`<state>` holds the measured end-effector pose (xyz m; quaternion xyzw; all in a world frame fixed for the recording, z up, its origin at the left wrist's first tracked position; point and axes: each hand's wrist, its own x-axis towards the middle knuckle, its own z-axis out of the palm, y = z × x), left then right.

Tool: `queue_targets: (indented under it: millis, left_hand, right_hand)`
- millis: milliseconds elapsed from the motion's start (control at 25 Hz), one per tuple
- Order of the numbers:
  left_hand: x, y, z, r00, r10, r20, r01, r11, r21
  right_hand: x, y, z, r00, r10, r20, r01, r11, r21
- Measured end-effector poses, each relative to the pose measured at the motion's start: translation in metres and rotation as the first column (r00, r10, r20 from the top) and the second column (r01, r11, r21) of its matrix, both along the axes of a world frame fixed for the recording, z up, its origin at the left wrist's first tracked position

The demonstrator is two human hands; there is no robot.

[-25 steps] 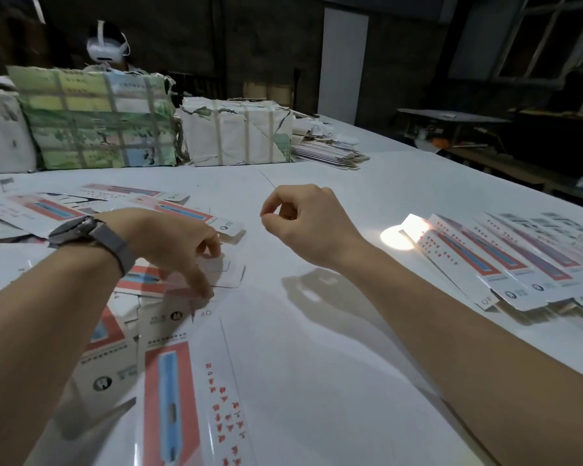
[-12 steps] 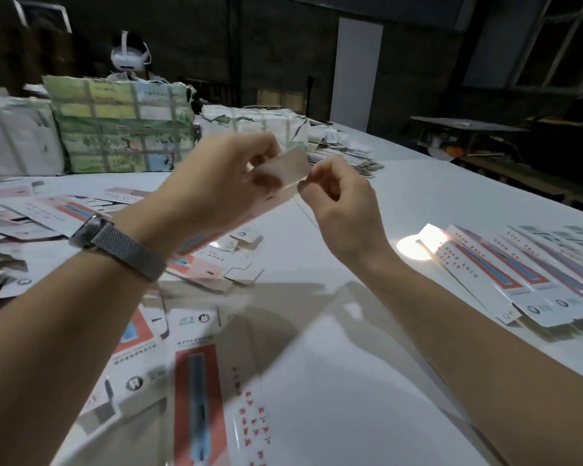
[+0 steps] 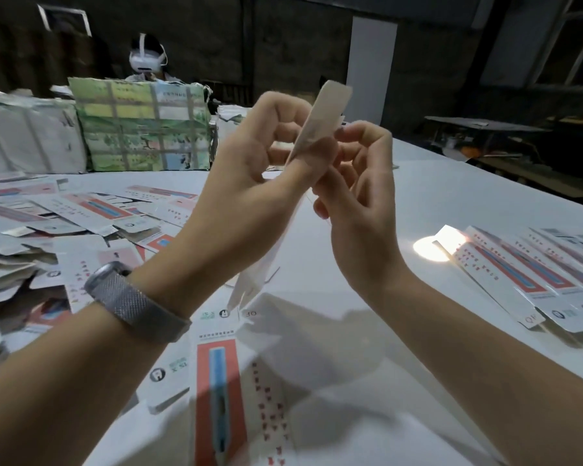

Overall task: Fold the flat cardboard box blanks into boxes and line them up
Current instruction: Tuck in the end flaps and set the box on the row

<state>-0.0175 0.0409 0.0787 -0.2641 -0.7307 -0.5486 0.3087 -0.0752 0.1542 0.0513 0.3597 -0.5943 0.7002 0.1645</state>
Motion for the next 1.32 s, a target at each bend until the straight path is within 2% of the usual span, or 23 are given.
queue_targets:
  millis: [80, 280, 400, 480, 600, 720, 800, 920, 960, 1000, 1080, 1120, 1200, 1320]
  left_hand:
    - [0.002, 0.001, 0.001, 0.992, -0.113, 0.048, 0.112, 0.993, 0.030]
    - [0.005, 0.000, -0.004, 0.968, -0.186, 0.169, 0.195, 0.980, -0.037]
    - [0.010, -0.002, -0.014, 0.984, -0.055, 0.172, 0.063, 0.997, -0.046]
    - [0.012, -0.004, -0.022, 0.979, 0.009, 0.202, -0.017, 0.999, 0.037]
    - [0.011, -0.002, -0.028, 0.966, 0.036, 0.257, -0.082, 0.982, 0.171]
    - [0.010, 0.002, -0.028, 0.964, 0.026, 0.266, -0.097, 0.962, 0.256]
    - [0.011, 0.004, -0.027, 0.945, 0.019, 0.327, -0.098, 0.969, 0.229]
    - [0.012, 0.007, -0.028, 0.881, -0.053, 0.470, 0.001, 0.994, 0.111]
    - [0.011, 0.008, -0.028, 0.859, -0.112, 0.500, 0.048, 0.989, 0.140]
    - [0.011, 0.008, -0.028, 0.833, -0.202, 0.515, 0.088, 0.967, 0.238]
    - [0.013, 0.005, -0.025, 0.775, -0.382, 0.504, 0.122, 0.872, 0.475]
    - [0.014, 0.002, -0.025, 0.751, -0.432, 0.499, 0.126, 0.836, 0.534]
    - [0.013, -0.004, -0.025, 0.732, -0.469, 0.494, 0.134, 0.810, 0.571]
    - [0.010, -0.009, -0.024, 0.780, -0.440, 0.445, 0.096, 0.786, 0.611]
  right_hand:
    - [0.004, -0.002, 0.004, 1.000, 0.003, -0.024, -0.003, 1.000, -0.016]
    - [0.012, 0.000, 0.014, 0.995, 0.098, -0.033, -0.101, 0.992, -0.081]
    - [0.013, 0.003, 0.014, 0.991, 0.123, 0.050, -0.118, 0.990, -0.081]
    - [0.011, 0.005, 0.013, 0.988, 0.119, 0.103, -0.111, 0.991, -0.074]
    - [0.008, 0.006, 0.013, 0.952, 0.225, 0.207, -0.204, 0.972, -0.119]
    - [0.009, 0.004, 0.012, 0.955, 0.207, 0.213, -0.187, 0.976, -0.111]
    - [0.010, 0.004, 0.011, 0.957, 0.208, 0.200, -0.183, 0.974, -0.135]
    - [0.015, 0.002, 0.012, 0.944, 0.248, 0.216, -0.229, 0.967, -0.111]
    - [0.016, 0.001, 0.012, 0.956, 0.200, 0.215, -0.191, 0.980, -0.060]
    - [0.015, 0.000, 0.011, 0.979, 0.107, 0.175, -0.111, 0.994, 0.014]
    - [0.009, 0.002, 0.009, 0.995, -0.101, 0.004, 0.099, 0.981, 0.168]
    - [0.006, 0.004, 0.010, 0.982, -0.174, -0.069, 0.185, 0.957, 0.223]
    - [-0.001, 0.009, 0.014, 0.955, -0.257, -0.147, 0.290, 0.910, 0.296]
    - [-0.008, 0.014, 0.017, 0.895, -0.329, -0.301, 0.428, 0.825, 0.370]
